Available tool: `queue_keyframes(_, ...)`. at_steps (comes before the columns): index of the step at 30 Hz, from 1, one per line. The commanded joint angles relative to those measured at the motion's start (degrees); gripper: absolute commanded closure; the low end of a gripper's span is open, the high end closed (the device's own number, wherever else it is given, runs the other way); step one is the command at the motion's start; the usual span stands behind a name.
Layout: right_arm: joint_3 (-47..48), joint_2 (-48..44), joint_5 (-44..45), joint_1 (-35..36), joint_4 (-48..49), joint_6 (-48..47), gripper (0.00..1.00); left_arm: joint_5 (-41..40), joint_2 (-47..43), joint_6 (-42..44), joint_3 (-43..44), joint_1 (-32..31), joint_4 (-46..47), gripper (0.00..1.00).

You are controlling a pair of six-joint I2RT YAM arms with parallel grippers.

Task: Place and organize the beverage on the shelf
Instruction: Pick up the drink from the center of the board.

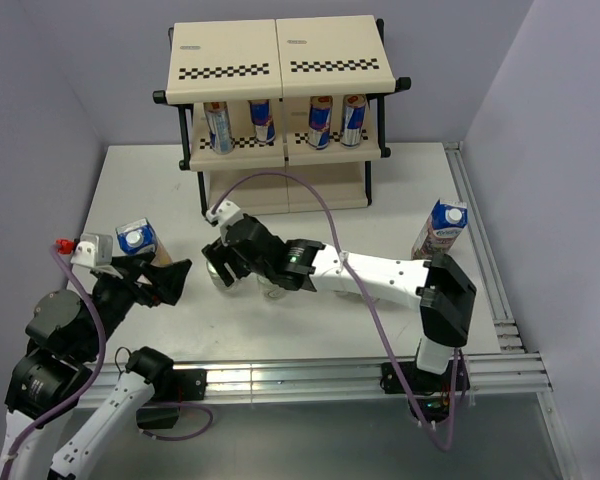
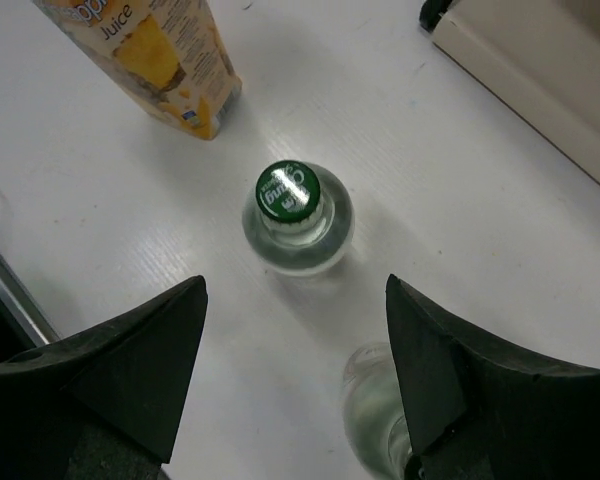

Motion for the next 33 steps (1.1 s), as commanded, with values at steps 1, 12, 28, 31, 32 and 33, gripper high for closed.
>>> queue_keyframes(1,5.8,2.2,1.4,0.3,1.1,-2.4,0.21,-0.5,0.9,0.5,0.1,-0.1,1.0,0.01)
queue_keyframes(12,-2.9,-6.3,14.8,-0.3,-3.0,3.2,0.21,-0.6,2.2,0.6,-0.2,-0.1,1.7,0.00)
queue_keyframes(28,-15.0,-10.6,13.3,-1.2,1.7,5.4,0.53,2.4,5.2,-1.6,-4.1,-0.2,6.4,0.00)
queue_keyframes(31,-14.8,-10.5,12.6,-1.7,2.4,4.7,0.60,4.0,5.8,-2.1,-5.8,-0.2,8.4,0.01)
queue_keyframes(32,-14.8,-10.5,12.2,-1.8,2.6,4.6,0.60,4.8,6.2,-2.2,-6.3,-0.2,9.4,0.01)
queue_keyframes(33,-15.0,-10.6,12.1,-1.9,2.8,4.6,0.60,5.4,6.7,-2.4,-6.7,-0.1,9.9,0.01)
